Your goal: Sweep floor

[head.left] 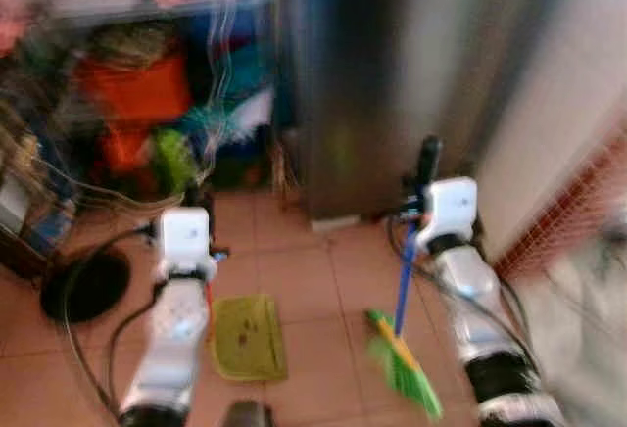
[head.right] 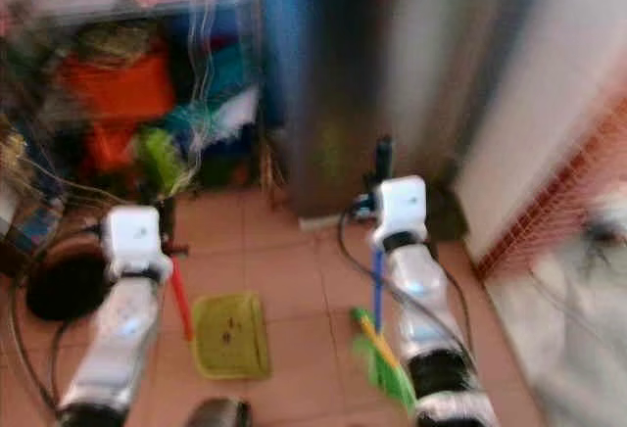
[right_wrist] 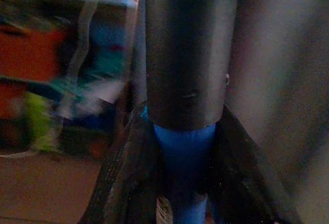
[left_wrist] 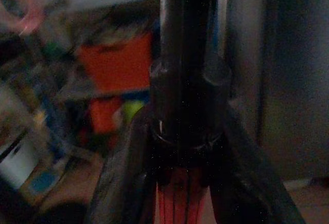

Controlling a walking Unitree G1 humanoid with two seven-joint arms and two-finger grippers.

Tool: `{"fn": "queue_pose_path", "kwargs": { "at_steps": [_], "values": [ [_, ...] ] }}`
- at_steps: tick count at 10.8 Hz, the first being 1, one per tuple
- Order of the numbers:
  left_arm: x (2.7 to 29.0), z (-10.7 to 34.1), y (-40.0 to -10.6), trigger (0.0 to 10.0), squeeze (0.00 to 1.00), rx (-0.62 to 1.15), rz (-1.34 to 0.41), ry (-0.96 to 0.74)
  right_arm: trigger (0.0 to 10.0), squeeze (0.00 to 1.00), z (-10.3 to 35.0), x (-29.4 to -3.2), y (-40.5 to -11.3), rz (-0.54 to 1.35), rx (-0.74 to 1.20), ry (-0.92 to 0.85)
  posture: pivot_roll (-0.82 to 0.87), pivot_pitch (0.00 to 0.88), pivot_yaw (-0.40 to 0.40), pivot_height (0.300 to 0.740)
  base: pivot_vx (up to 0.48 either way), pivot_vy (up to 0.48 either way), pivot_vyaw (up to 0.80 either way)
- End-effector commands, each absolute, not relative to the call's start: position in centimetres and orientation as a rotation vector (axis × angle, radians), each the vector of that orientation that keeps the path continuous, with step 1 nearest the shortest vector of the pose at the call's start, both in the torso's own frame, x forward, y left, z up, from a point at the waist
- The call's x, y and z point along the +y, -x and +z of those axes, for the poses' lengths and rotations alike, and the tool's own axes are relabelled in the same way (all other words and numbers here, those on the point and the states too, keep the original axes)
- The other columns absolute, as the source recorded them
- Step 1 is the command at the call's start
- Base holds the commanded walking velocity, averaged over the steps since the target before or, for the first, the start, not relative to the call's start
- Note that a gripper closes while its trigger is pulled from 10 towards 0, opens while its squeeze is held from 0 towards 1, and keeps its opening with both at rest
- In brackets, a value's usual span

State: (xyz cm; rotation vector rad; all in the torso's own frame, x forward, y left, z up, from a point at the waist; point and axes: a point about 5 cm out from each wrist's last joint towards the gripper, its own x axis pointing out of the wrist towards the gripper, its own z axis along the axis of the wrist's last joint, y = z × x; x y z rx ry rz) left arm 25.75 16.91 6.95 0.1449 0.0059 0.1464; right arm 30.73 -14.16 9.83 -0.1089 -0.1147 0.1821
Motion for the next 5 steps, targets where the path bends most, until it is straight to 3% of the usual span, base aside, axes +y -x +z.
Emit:
{"fn": "queue_pose_path", "kwargs": {
  "at_steps": [1,4,5],
  "values": [
    [16.15,7.84,-26.01,10.0,0.00,-0.041,0.117,-0.154,10.0,0.00,10.56,-14.36,-30.73,0.176,-0.150,0.075,-0.01,0.000,0.007,0.740,0.000,0.000,0.00],
    [15.47,7.79,-25.90,10.0,0.00,-0.050,0.079,-0.149,10.0,0.00,9.75,-14.69,-30.20,0.161,-0.121,0.078,-0.01,0.000,0.002,0.740,0.000,0.000,0.00],
    [15.66,7.83,-25.97,10.0,0.00,-0.055,0.080,-0.151,10.0,0.00,9.71,-14.48,-30.05,0.169,-0.121,0.078,-0.01,0.000,0.002,0.740,0.255,0.000,0.00]
  ]
}}
